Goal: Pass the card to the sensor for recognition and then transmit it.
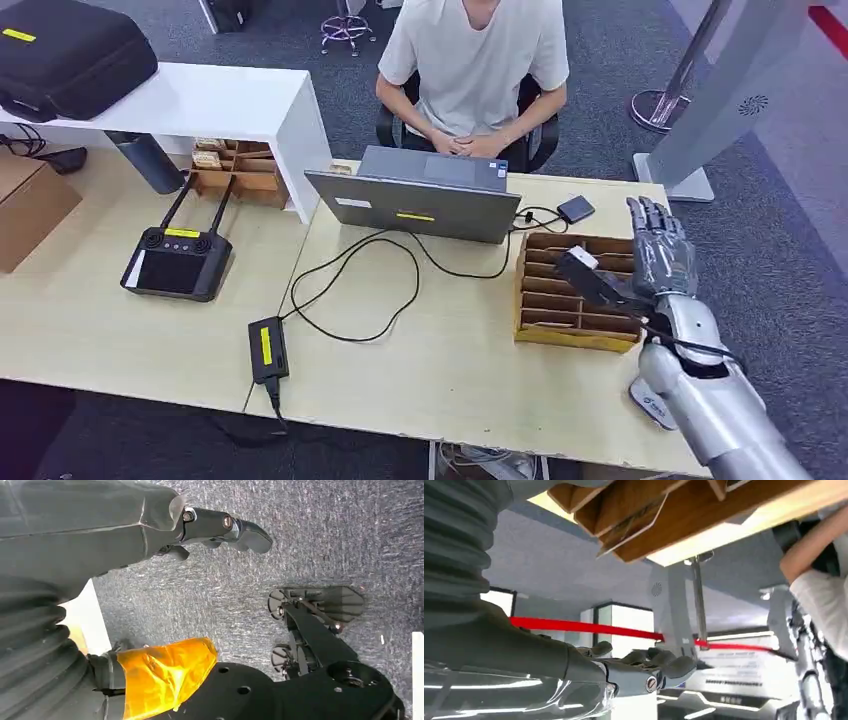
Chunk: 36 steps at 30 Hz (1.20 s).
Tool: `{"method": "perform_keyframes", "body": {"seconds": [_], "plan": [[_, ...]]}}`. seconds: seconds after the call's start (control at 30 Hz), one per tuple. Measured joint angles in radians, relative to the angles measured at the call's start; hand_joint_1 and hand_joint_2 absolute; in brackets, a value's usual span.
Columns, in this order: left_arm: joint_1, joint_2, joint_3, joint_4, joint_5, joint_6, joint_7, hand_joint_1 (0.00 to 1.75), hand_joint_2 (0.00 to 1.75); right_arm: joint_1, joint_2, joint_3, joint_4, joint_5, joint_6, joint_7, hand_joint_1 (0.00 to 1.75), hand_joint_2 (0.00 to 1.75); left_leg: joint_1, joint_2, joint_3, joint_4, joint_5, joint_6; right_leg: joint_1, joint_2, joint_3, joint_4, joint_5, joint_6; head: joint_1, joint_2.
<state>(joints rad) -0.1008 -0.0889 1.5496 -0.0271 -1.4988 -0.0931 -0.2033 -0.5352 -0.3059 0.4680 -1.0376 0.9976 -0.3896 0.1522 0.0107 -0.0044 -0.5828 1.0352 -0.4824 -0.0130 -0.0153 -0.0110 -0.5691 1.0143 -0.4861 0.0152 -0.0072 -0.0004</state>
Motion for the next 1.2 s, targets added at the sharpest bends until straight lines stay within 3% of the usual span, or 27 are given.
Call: {"method": "perform_keyframes", "body": {"seconds": [0.23,0.57,1.2], "plan": [[-0.003,0.0,-0.002,0.003,0.0,-0.001,0.0,0.0,1.75,0.007,0.029,-0.063,0.068,0.019,-0.088,-0.027,0.0,1.75,0.0,0.0,0.0,0.0,0.0,0.0,0.0,0.0,0.0,0.0,0.0,0.0,0.0,0.0],[-0.008,0.0,-0.005,0.003,0.0,-0.001,0.003,0.0,1.75,0.016,0.048,-0.105,0.095,0.015,-0.087,-0.049,0.0,1.75,0.0,0.0,0.0,0.0,0.0,0.0,0.0,0.0,0.0,0.0,0.0,0.0,0.0,0.0],[-0.009,0.002,-0.027,0.003,0.0,-0.002,0.004,0.0,1.75,0.024,0.064,-0.106,0.119,0.01,-0.08,-0.055,0.0,1.75,0.0,0.0,0.0,0.0,0.0,0.0,0.0,0.0,0.0,0.0,0.0,0.0,0.0,0.0]]}}
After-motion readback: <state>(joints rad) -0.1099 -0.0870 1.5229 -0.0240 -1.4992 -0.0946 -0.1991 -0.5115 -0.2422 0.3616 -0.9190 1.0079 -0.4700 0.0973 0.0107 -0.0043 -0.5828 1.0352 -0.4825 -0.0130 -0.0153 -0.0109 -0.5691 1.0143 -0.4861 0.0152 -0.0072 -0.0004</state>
